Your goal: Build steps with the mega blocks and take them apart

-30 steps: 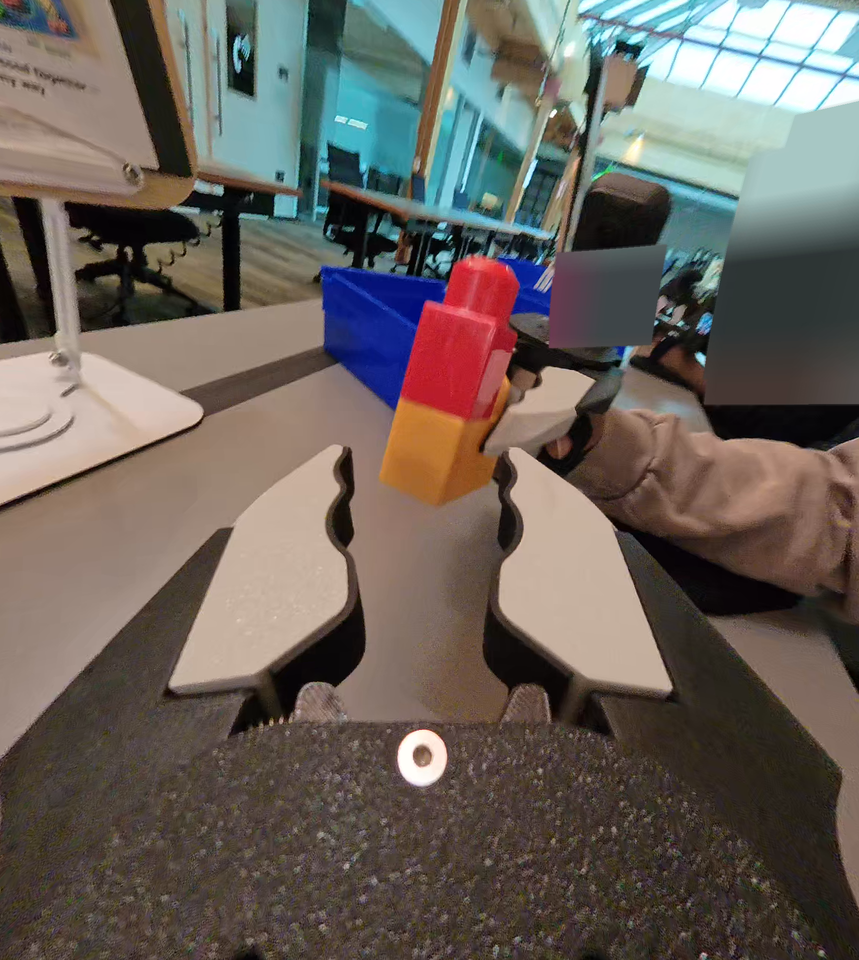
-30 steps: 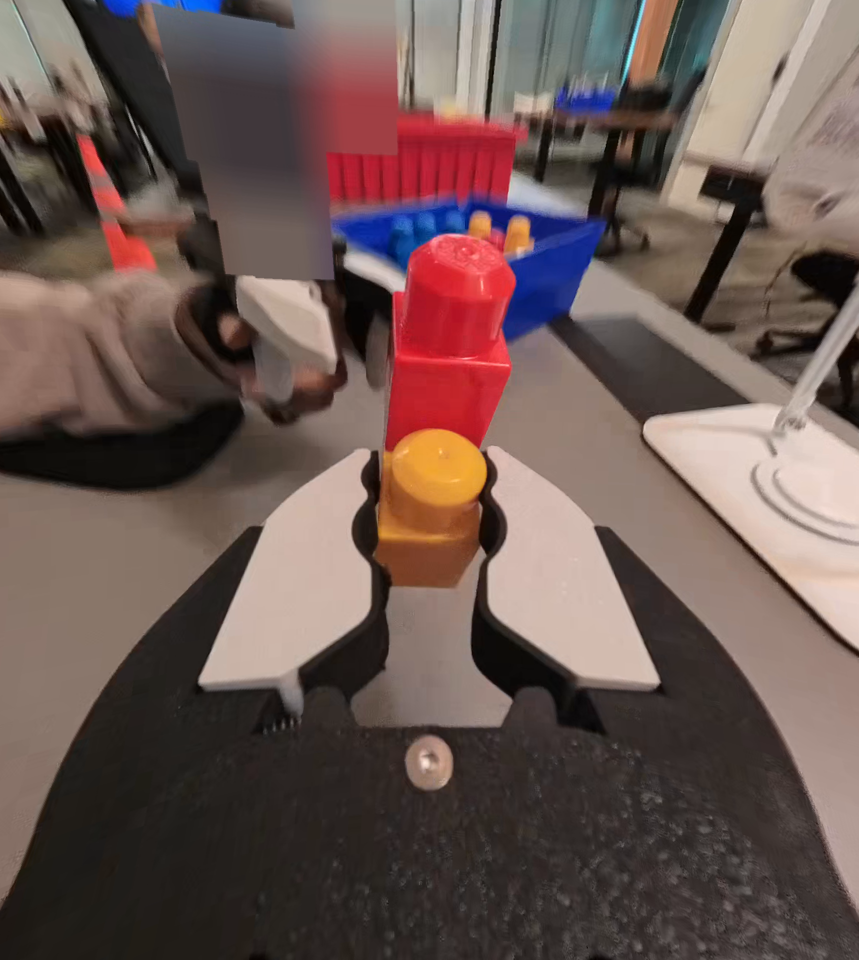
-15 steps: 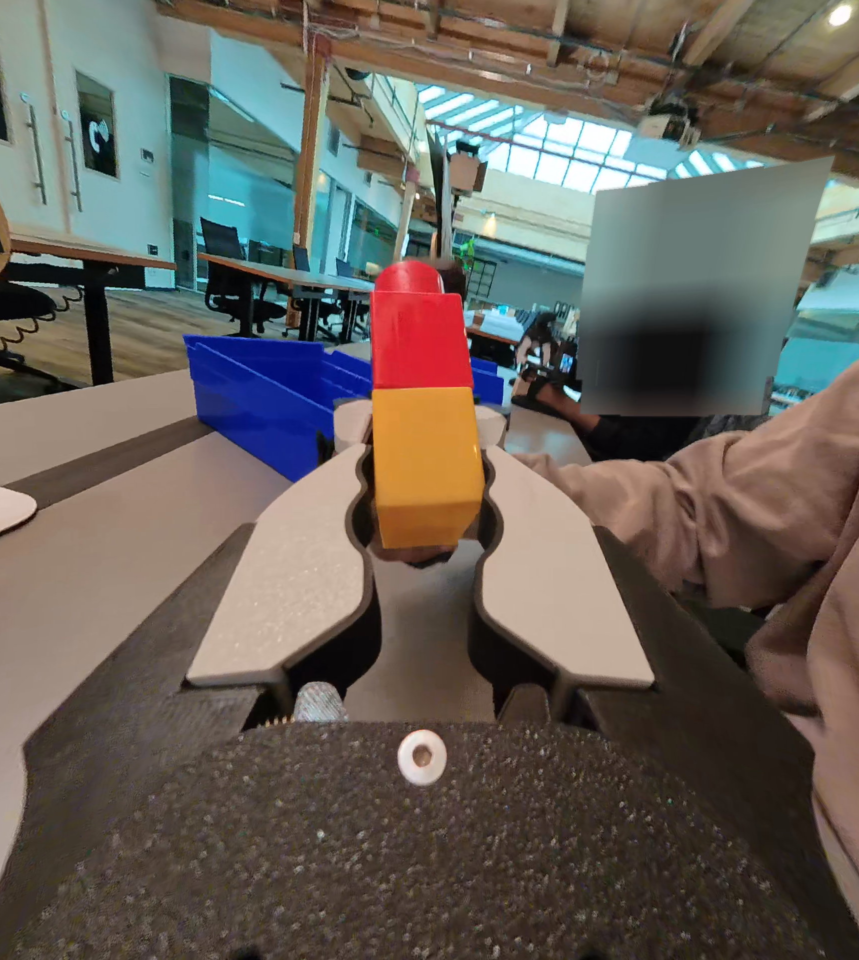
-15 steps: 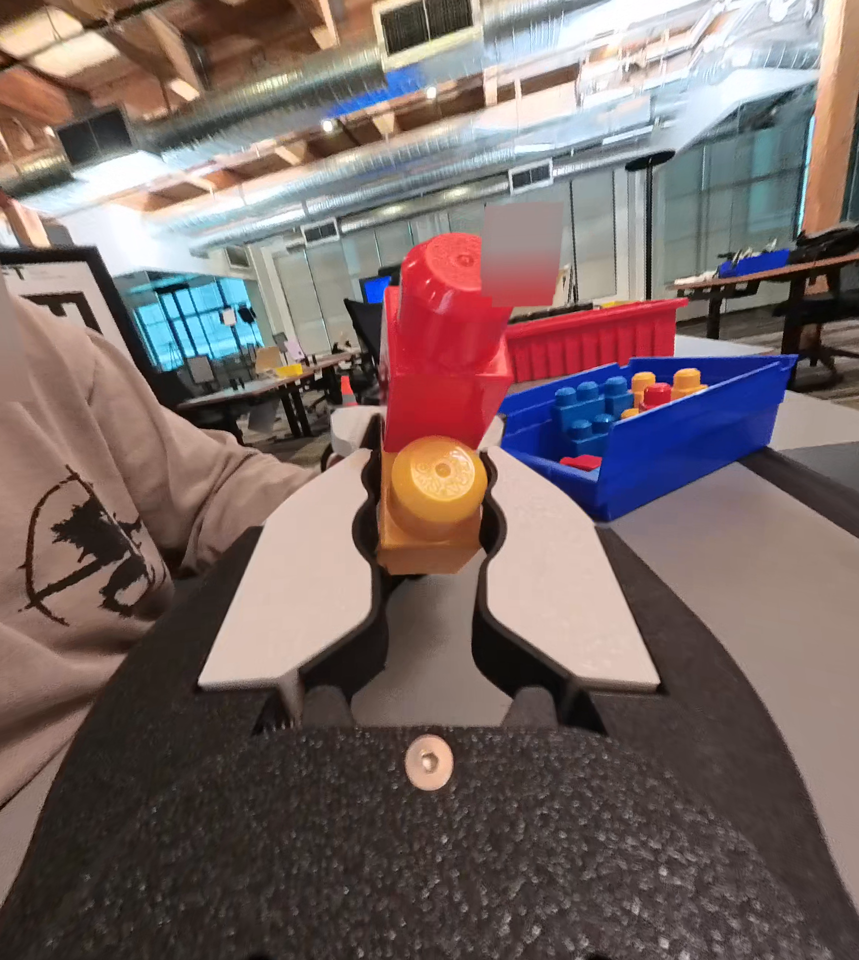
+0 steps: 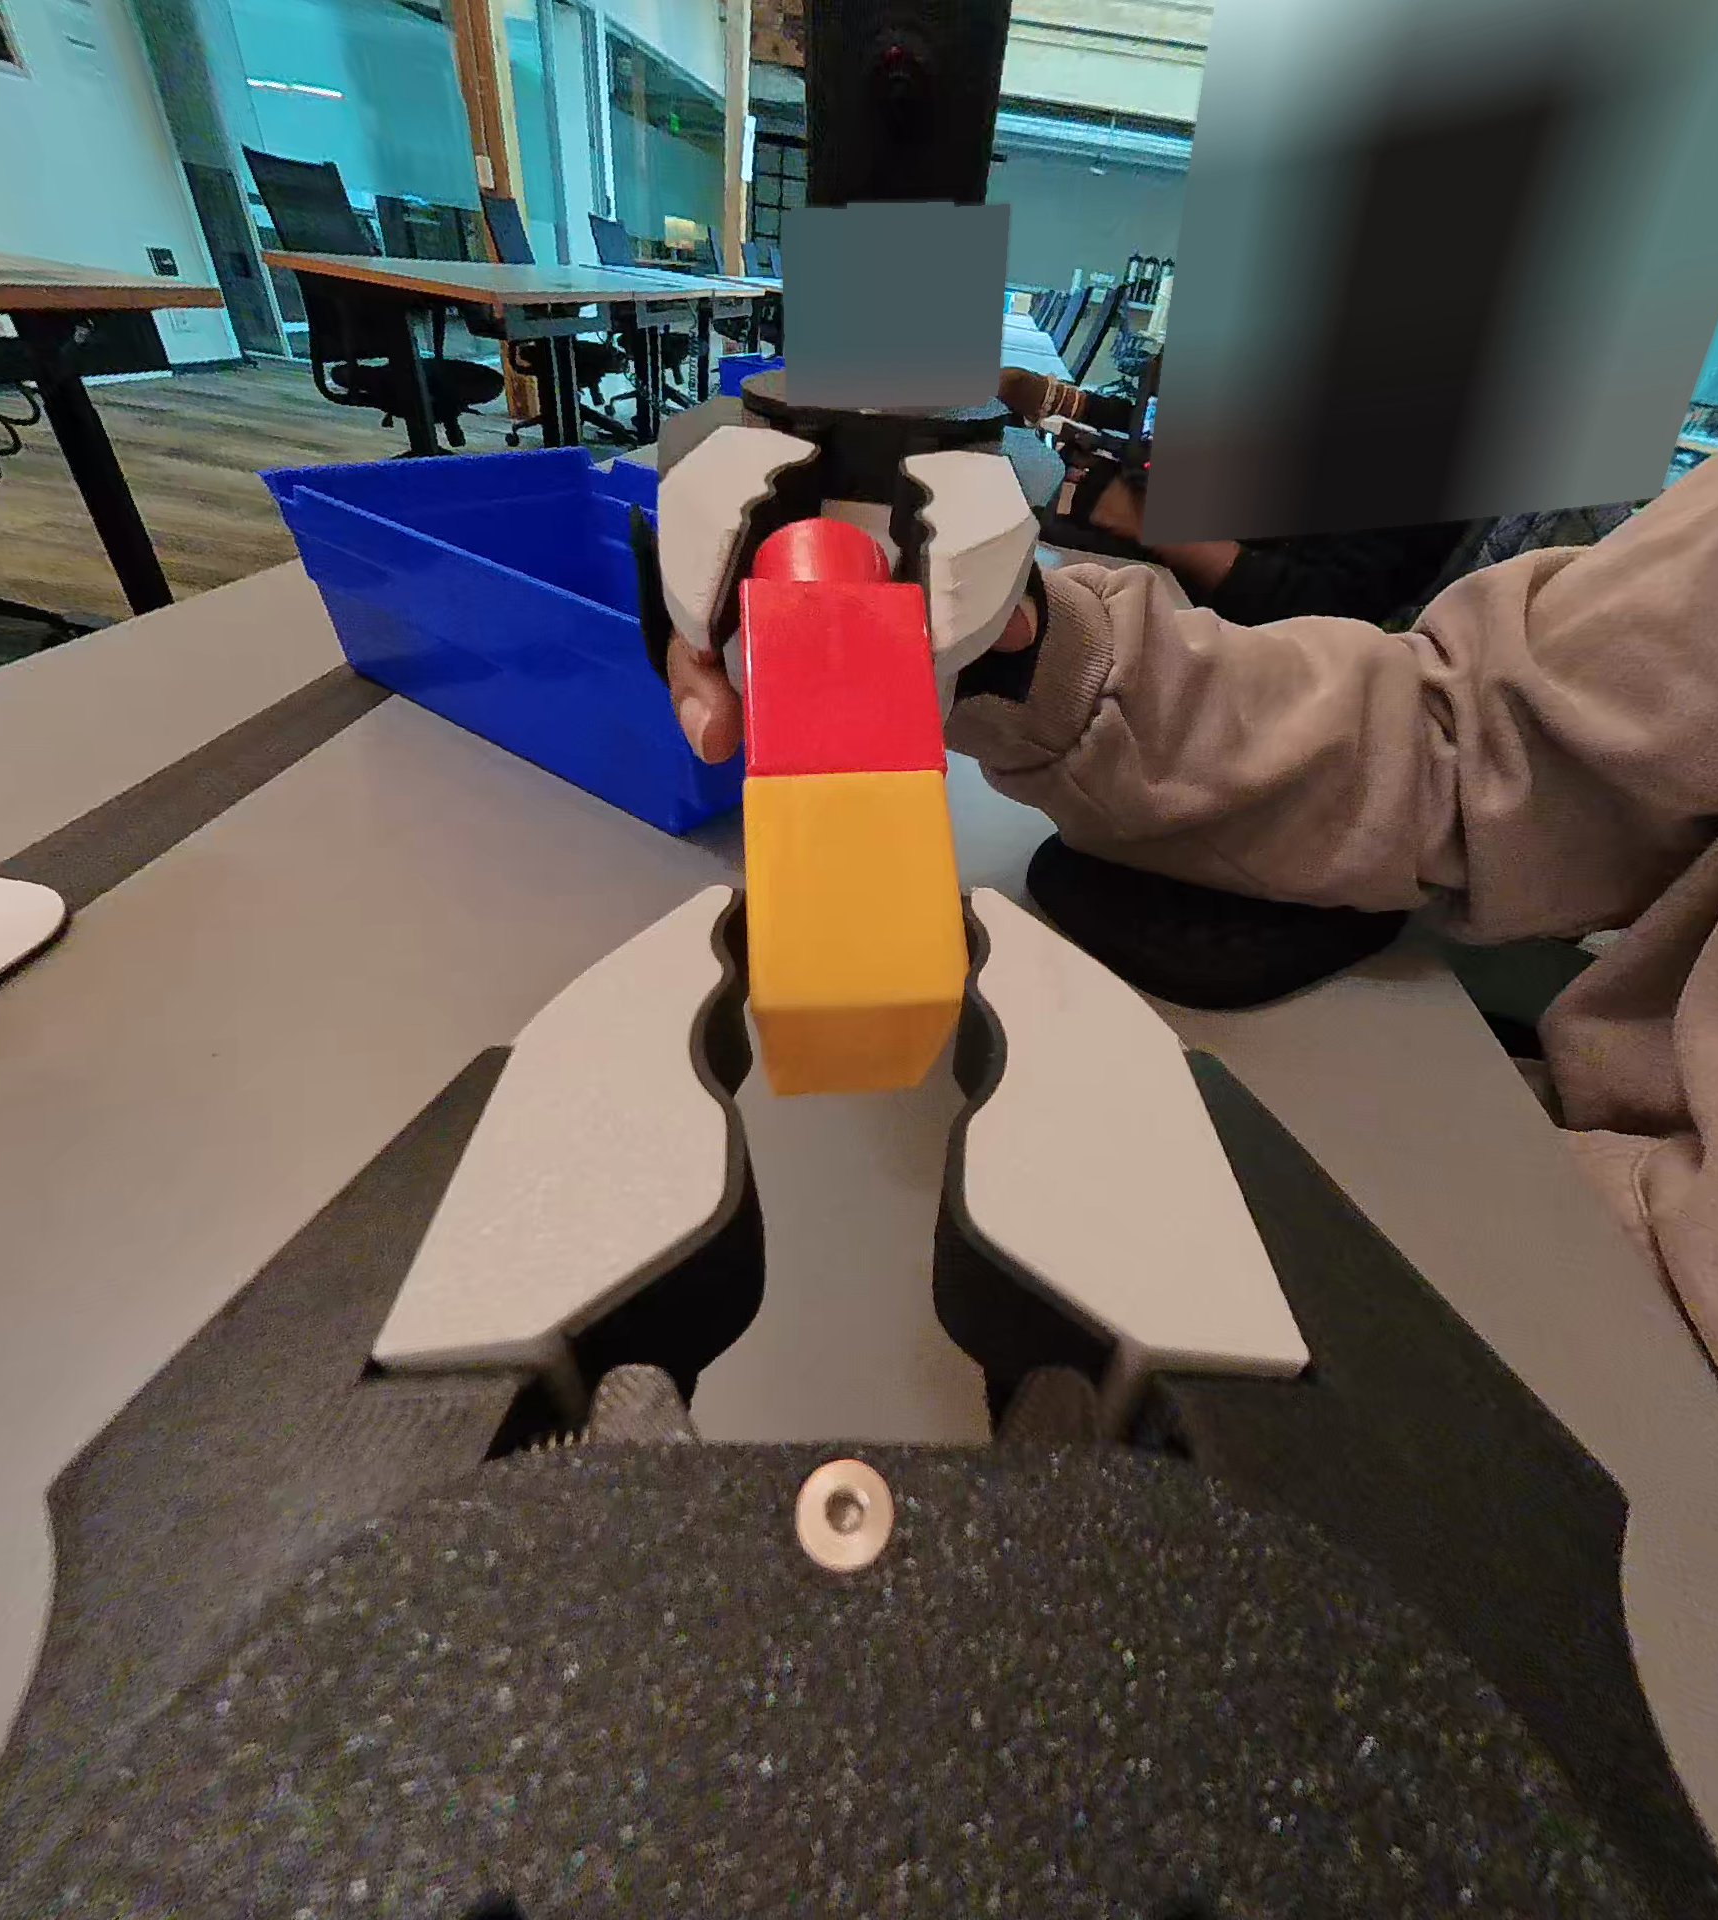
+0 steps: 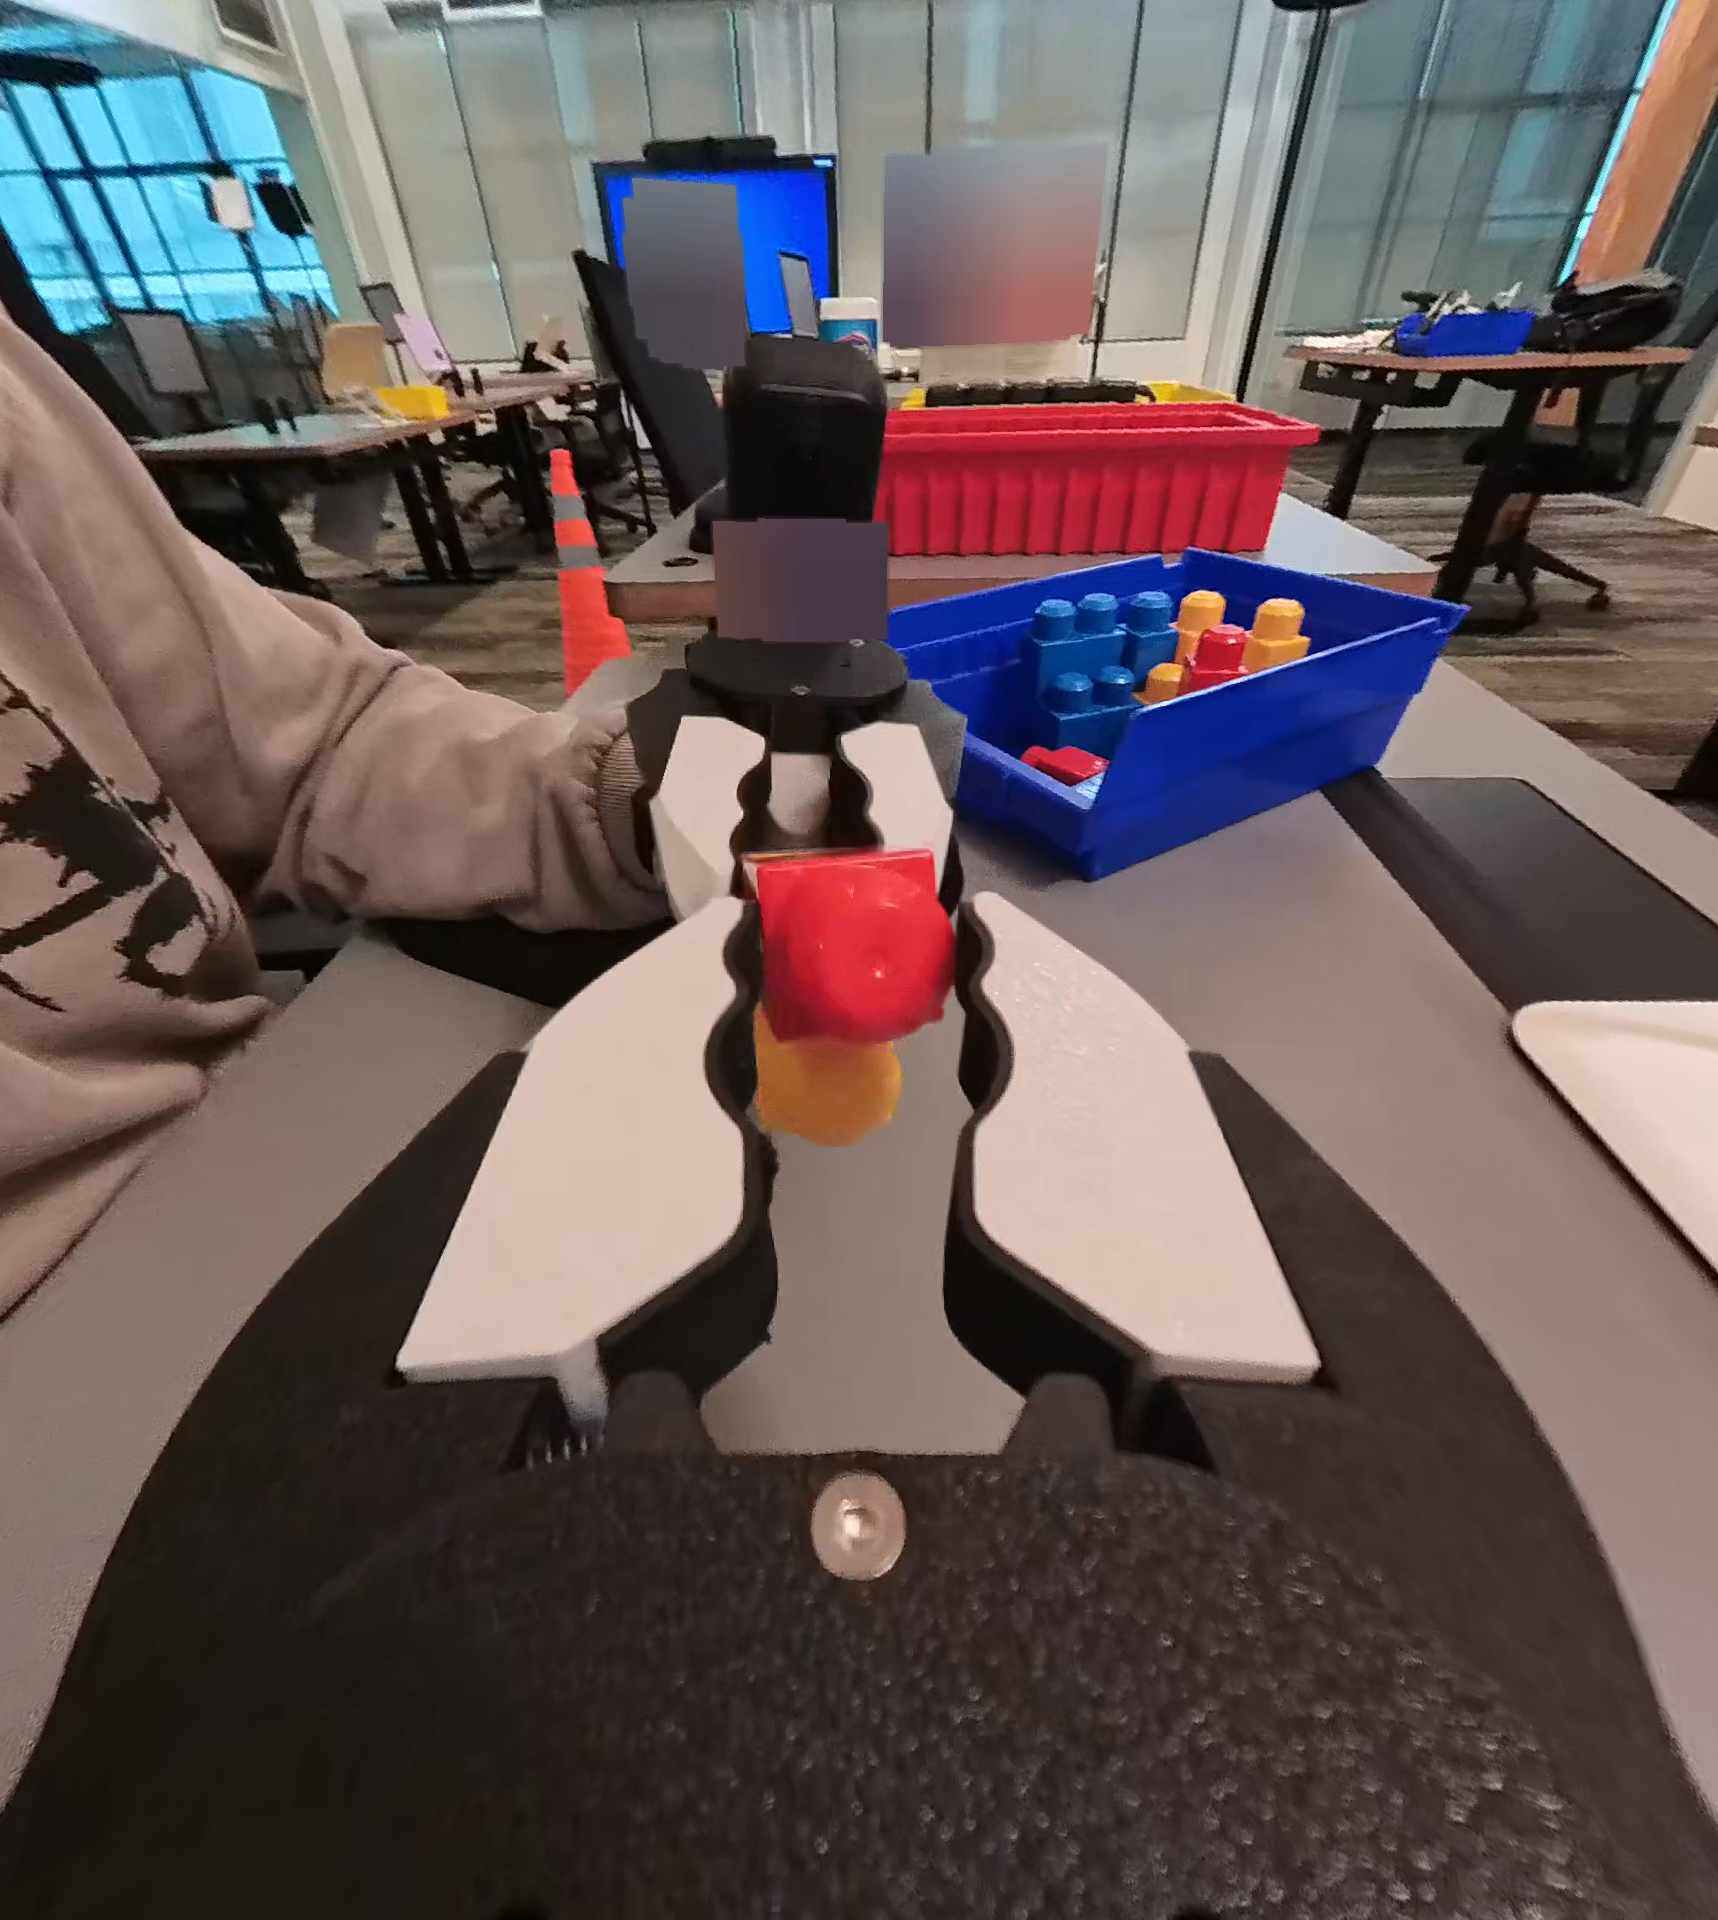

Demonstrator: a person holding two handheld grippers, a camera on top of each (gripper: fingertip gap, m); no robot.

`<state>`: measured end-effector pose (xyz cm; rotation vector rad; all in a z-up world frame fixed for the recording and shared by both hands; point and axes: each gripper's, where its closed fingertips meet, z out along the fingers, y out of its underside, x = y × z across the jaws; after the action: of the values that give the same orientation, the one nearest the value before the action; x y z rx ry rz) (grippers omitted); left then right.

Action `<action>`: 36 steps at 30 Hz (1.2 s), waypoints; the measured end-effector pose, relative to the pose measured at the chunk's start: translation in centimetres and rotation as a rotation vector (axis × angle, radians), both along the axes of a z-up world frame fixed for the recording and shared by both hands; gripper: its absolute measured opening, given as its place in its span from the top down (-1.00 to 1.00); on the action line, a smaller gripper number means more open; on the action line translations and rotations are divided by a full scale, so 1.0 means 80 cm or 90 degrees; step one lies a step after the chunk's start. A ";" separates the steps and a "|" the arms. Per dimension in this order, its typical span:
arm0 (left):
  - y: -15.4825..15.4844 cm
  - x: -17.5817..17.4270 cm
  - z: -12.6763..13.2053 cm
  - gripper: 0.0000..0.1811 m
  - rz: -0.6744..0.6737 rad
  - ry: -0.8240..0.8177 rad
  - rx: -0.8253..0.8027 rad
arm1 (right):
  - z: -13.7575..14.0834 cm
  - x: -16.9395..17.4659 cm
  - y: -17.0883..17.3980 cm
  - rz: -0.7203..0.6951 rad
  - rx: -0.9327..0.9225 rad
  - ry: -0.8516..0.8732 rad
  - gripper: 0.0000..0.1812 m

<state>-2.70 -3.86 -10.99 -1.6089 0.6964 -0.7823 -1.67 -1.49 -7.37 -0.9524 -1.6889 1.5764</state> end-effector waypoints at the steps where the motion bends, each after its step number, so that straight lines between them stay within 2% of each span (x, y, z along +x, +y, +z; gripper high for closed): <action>1: 0.000 0.000 0.000 0.59 0.000 -0.003 -0.002 | -0.001 -0.001 -0.001 0.004 -0.006 -0.002 0.61; 7: -0.002 -0.001 0.003 0.59 -0.009 0.001 0.009 | 0.003 0.003 -0.004 0.017 0.011 -0.020 0.64; 9: -0.001 -0.008 -0.001 0.59 0.003 0.017 0.013 | 0.023 0.016 0.009 0.000 0.011 0.005 0.64; 11: 0.002 -0.018 0.000 0.59 0.017 0.013 0.013 | 0.053 0.042 0.042 -0.062 0.018 0.038 0.64; 14: 0.009 -0.028 0.000 0.59 0.042 0.006 0.014 | 0.084 0.082 0.081 -0.186 0.101 0.047 0.64; 17: 0.014 -0.031 -0.002 0.59 0.060 0.004 0.013 | 0.096 0.118 0.122 -0.291 0.190 -0.001 0.64; 21: 0.015 -0.031 -0.005 0.59 0.065 0.009 0.013 | 0.049 0.169 0.205 -0.385 0.293 -0.257 0.64; 23: 0.015 -0.031 -0.005 0.59 0.067 0.010 0.015 | 0.013 0.194 0.234 -0.391 0.293 -0.386 0.64; 27: 0.017 -0.030 -0.005 0.59 0.071 0.014 0.018 | -0.076 0.232 0.258 -0.355 0.315 -0.591 0.64; 31: 0.017 -0.033 -0.006 0.59 0.077 0.015 0.021 | -0.126 0.238 0.257 -0.324 0.301 -0.658 0.63; 36: 0.017 -0.033 -0.006 0.59 0.078 0.015 0.021 | -0.150 0.230 0.254 -0.310 0.276 -0.667 0.63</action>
<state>-5.37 -2.52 -11.49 -1.6166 0.6172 -0.6602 16.76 18.82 -19.41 -1.9248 -2.0579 0.3094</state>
